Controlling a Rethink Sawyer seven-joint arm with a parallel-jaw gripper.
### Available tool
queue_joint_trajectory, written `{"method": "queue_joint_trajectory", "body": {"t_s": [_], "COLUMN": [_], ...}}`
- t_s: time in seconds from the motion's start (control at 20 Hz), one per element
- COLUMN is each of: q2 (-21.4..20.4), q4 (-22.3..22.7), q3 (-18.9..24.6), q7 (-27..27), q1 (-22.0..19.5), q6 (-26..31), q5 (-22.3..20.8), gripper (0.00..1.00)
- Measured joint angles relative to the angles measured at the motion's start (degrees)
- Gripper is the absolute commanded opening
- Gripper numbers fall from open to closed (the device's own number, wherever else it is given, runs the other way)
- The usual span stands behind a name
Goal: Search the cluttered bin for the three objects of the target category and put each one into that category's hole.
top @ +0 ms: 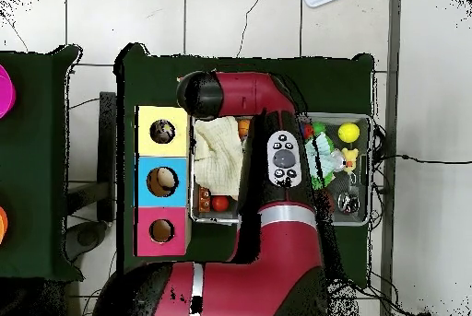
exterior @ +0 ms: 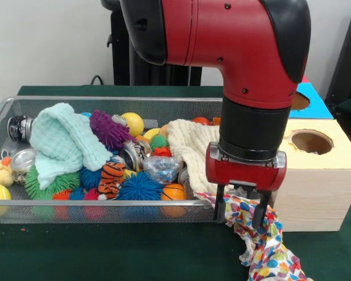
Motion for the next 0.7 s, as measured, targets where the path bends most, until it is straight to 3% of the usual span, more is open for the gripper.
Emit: {"method": "queue_joint_trajectory", "body": {"t_s": [0.7], "q2": [1.4], "q4": [0.6], "q3": [4.8], "q7": [0.0], "q1": [-1.7], "q6": [0.0], "q5": [0.2], "gripper": [1.00]}}
